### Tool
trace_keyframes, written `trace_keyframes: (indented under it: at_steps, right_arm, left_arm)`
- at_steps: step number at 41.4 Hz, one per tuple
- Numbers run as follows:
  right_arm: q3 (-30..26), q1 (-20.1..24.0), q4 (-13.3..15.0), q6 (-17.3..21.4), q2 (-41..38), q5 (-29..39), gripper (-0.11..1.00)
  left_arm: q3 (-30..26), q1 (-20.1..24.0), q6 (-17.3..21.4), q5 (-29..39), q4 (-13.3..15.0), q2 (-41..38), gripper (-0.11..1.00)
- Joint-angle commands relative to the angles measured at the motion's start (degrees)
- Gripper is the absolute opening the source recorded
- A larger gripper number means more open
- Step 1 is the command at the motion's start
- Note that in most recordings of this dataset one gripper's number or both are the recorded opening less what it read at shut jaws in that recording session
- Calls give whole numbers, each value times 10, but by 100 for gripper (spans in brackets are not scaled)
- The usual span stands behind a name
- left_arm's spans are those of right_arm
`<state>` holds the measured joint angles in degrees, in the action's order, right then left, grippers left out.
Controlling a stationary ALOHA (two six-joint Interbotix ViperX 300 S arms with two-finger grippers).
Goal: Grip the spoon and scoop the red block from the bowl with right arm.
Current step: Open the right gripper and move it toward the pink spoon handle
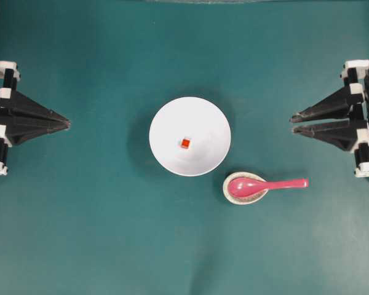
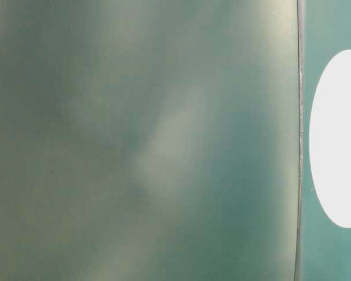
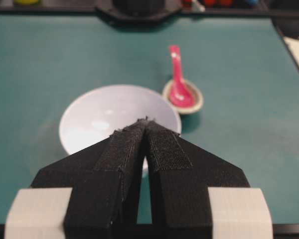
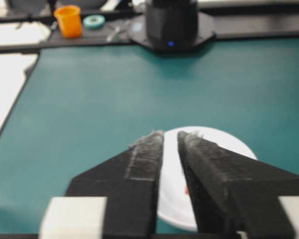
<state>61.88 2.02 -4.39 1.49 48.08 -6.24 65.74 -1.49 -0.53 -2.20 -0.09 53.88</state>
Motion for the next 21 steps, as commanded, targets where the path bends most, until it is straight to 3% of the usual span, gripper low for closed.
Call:
trace_keyframes:
  at_steps: [1,8,21]
  right_arm:
    - [-15,5,-5,1,-2,-3,37]
    - [-14,6,-19,8,-5,-3,50]
    - [-7,18,-28,26,-40,9,57]
  left_arm:
    - [-14,-1,0,-1,-2,-4,0]
    - [-14,-2,1,0,-2,-4,0]
    - [-13,3,1,0,-2,-4,0]
